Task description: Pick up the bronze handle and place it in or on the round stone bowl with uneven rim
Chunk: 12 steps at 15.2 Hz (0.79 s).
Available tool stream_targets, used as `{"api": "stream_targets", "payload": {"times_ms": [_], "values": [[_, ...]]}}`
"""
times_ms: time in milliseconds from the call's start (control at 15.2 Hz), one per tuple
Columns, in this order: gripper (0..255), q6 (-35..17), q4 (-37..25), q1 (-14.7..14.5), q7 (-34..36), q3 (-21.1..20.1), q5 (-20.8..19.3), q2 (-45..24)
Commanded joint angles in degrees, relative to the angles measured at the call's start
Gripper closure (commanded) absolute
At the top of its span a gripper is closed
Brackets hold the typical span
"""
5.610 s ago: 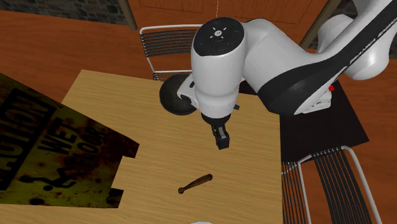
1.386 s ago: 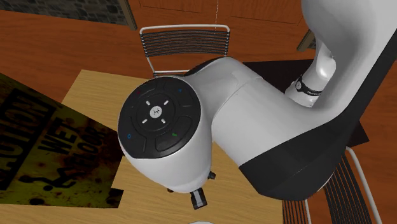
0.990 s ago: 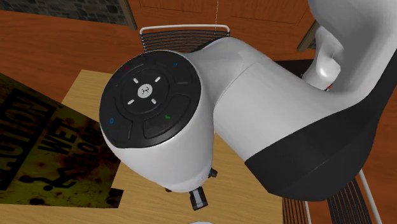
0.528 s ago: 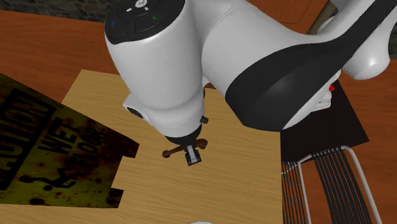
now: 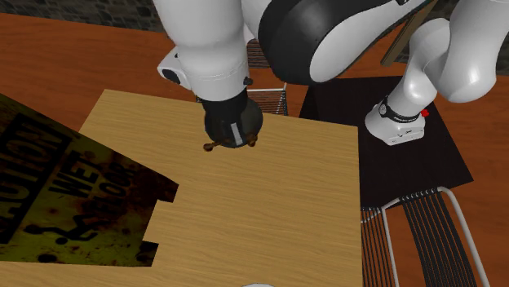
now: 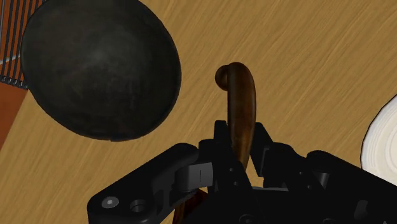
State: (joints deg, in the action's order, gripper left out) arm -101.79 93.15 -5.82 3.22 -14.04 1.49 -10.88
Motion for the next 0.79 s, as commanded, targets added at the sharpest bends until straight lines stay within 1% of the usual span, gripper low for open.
{"api": "stream_targets", "payload": {"times_ms": [0, 396, 462, 726], "values": [[255, -0.1, 1.3, 1.8, -3.0, 1.1, 0.4, 1.1], [255, 0.8, 2.6, 6.4, -10.9, 4.3, 0.9, 2.8], [255, 1.1, 2.5, 7.6, -13.0, 5.3, 0.9, 3.0], [255, -1.9, 5.3, 7.6, -13.2, 5.3, 0.9, 2.8]]}}
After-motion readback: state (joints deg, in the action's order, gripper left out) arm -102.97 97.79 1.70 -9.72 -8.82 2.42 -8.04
